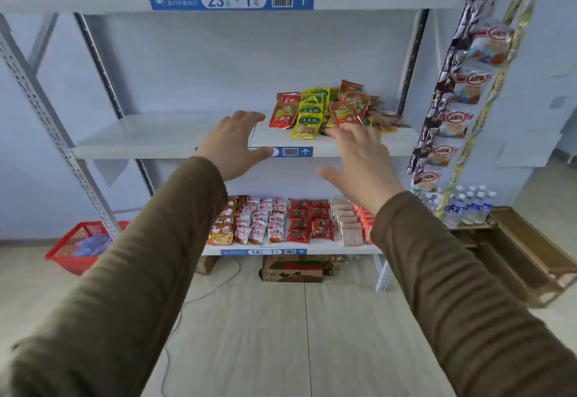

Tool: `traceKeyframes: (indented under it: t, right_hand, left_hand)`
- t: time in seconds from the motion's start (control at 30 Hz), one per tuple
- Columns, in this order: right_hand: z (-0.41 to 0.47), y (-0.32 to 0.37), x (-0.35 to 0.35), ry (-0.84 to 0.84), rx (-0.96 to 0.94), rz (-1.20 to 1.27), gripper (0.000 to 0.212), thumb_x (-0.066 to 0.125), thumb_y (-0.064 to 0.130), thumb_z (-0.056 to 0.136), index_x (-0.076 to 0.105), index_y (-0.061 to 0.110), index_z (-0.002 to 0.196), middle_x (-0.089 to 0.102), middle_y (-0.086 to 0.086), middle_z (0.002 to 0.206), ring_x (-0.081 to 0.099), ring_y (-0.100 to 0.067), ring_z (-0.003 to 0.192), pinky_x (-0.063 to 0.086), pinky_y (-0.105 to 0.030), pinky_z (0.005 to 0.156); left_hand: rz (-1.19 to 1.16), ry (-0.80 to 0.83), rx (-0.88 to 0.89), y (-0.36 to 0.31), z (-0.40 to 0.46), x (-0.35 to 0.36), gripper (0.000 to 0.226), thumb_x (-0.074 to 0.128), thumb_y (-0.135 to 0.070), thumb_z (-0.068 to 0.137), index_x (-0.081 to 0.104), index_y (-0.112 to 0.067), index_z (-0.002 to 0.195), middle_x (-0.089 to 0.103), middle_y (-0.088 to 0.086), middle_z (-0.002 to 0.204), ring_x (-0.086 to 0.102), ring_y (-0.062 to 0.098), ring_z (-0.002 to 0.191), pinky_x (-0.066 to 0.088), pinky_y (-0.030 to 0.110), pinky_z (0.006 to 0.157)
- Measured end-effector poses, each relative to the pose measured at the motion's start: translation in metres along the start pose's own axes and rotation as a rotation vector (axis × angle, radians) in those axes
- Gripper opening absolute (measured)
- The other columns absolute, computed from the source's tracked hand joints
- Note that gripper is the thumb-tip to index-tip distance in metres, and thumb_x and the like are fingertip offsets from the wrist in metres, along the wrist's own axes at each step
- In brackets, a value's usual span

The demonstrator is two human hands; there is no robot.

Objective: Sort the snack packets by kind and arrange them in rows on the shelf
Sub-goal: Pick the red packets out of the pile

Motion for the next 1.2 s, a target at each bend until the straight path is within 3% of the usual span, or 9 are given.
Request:
traceKeyframes:
  t: [0.37,0.6,0.9,1.2]
  right_hand:
    - [0.05,-0.044,0.085,0.178,0.098,-0.035,0.073,0.058,0.052,0.094,0.033,0.019,0.154,0.026,-0.006,0.161,0.021,-0.029,0.146,0.028,-0.046,0.116]
    - [0.107,-0.061,0.136,0.219,0.148,0.029,0.073,0.06,0.042,0.096,0.028,0.014,0.156,0.031,-0.007,0.159,0.026,-0.029,0.144,0.031,-0.044,0.116]
    - [0.152,-0.116,0.17,0.186,0.245,0.106,0.058,0.052,0.022,0.102,0.029,0.013,0.155,0.037,-0.008,0.155,0.034,-0.027,0.14,0.033,-0.041,0.113]
    - [0.238,-0.172,0.217,0.165,0.183,0.127,0.055,0.057,0.031,0.1,0.041,0.014,0.15,0.041,-0.005,0.152,0.034,-0.026,0.14,0.03,-0.04,0.115]
  left_hand:
    - [-0.038,0.095,-0.065,0.047,0.054,0.075,0.071,0.067,-0.04,0.095,0.035,-0.02,0.155,0.039,0.006,0.158,0.039,0.028,0.141,0.033,0.045,0.117]
    - [-0.097,0.148,-0.089,0.097,0.11,0.118,0.071,0.068,-0.039,0.095,0.036,-0.019,0.155,0.038,0.006,0.158,0.038,0.028,0.143,0.032,0.044,0.117]
    - [-0.163,0.219,-0.051,0.103,0.185,0.176,0.071,0.067,-0.039,0.095,0.035,-0.02,0.155,0.038,0.005,0.158,0.039,0.026,0.142,0.033,0.042,0.117]
    - [-0.17,0.222,-0.075,0.108,0.272,0.225,0.073,0.068,-0.041,0.095,0.034,-0.018,0.156,0.037,0.006,0.16,0.039,0.028,0.143,0.032,0.042,0.116]
Point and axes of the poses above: each hand's wrist, its own z-axis towards the middle knuckle, its own x-axis out of the palm, y = z × x, the point moved 7 cm from there along z, towards the middle knuckle
